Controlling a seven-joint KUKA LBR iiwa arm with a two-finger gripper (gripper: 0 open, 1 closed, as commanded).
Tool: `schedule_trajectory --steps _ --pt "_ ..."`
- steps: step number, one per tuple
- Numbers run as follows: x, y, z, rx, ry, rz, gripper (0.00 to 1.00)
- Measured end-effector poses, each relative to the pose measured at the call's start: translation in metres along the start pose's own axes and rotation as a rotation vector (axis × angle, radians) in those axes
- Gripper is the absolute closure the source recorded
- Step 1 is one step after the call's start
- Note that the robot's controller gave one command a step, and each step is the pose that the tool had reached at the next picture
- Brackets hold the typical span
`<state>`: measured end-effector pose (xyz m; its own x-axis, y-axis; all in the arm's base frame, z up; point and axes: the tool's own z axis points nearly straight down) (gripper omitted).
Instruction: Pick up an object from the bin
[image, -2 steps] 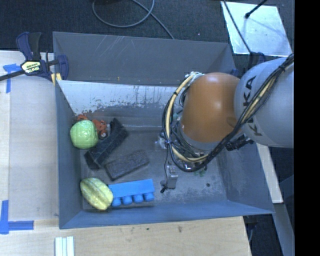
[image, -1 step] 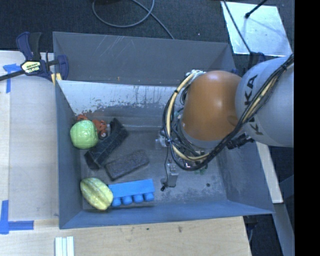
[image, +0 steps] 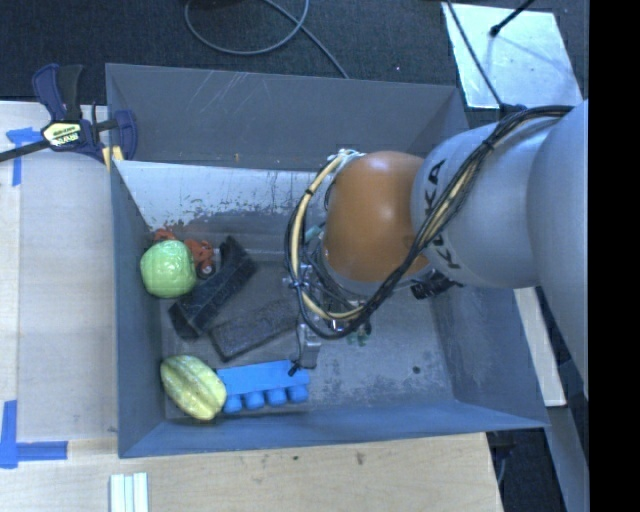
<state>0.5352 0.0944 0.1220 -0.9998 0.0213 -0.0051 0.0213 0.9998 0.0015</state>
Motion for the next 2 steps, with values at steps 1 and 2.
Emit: schedule_trajectory --steps 1,2 --pt "-0.013 0.015 0.026 0.002 0.006 -0.059 0.0" --pt "-0.016 0.038 0.004 -0.001 -0.004 -0.056 0.0"
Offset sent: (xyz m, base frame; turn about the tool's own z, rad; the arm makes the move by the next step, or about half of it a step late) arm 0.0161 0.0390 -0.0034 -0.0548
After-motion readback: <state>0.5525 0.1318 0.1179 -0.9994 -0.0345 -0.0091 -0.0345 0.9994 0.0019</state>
